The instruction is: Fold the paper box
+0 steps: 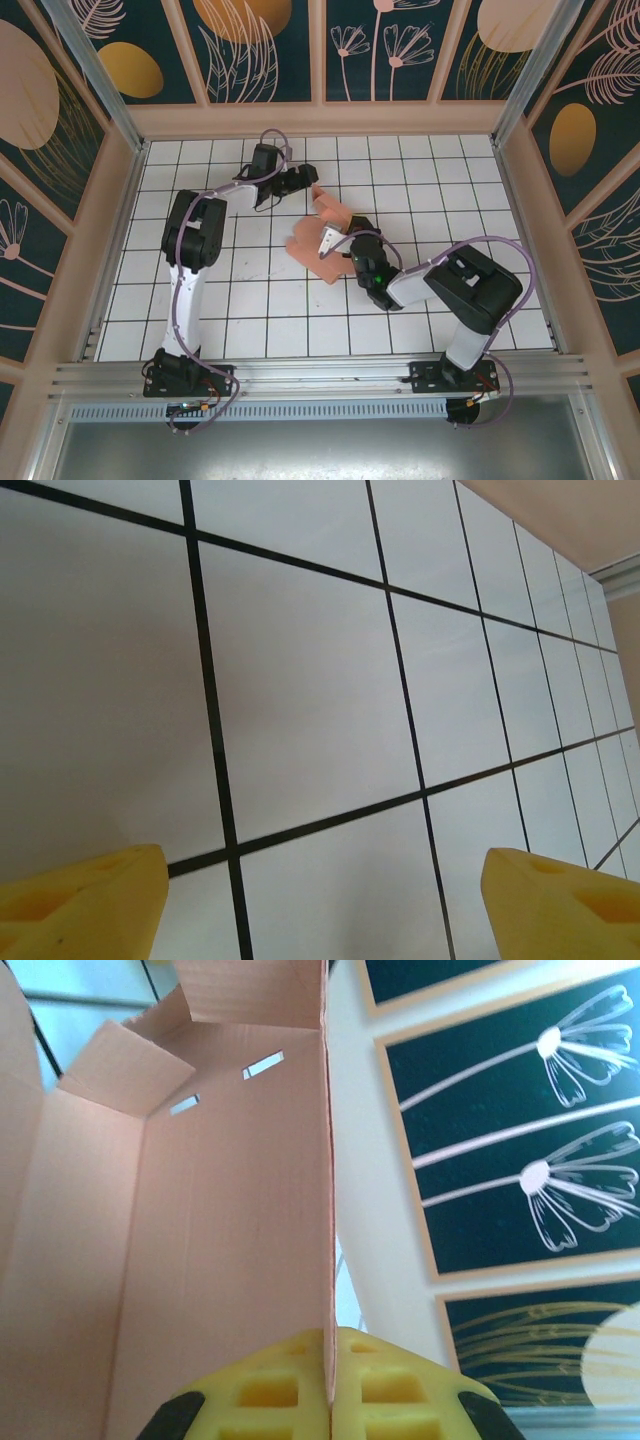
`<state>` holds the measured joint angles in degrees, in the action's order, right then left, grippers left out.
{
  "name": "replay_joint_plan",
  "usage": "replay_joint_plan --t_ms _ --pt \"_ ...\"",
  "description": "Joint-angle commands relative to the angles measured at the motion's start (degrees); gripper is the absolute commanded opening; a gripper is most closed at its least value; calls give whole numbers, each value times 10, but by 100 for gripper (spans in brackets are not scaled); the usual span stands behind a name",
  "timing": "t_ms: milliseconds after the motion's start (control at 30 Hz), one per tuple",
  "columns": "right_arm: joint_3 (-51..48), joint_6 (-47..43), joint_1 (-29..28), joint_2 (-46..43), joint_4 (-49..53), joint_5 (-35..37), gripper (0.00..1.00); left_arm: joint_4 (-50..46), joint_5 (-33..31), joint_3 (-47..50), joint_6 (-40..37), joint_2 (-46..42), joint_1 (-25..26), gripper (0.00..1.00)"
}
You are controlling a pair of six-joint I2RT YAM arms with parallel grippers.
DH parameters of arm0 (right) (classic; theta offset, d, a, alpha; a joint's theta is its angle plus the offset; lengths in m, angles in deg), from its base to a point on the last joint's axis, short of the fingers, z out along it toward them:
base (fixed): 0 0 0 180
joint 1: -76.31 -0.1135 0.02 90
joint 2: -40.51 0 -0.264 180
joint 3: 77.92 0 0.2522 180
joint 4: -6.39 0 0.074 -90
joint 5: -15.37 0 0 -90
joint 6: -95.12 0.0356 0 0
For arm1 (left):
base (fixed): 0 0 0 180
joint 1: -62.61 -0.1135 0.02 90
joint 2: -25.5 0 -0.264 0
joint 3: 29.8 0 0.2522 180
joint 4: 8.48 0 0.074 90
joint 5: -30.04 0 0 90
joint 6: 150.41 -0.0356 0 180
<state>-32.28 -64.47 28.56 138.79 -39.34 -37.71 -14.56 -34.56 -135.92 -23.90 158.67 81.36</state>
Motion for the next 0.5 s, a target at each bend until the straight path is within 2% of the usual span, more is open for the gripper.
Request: replay_joint_plan --t_ms 0,300,467 --pt "32 48 -21 -33 57 -27 0 -32 -2 46 -12 -24 -8 82" --pt "50 34 -20 -2 98 -17 0 -1 -23 148 -15 -85 -40 82" --pt "59 -8 -24 35 47 17 0 7 -20 155 -18 -83 -40 82"
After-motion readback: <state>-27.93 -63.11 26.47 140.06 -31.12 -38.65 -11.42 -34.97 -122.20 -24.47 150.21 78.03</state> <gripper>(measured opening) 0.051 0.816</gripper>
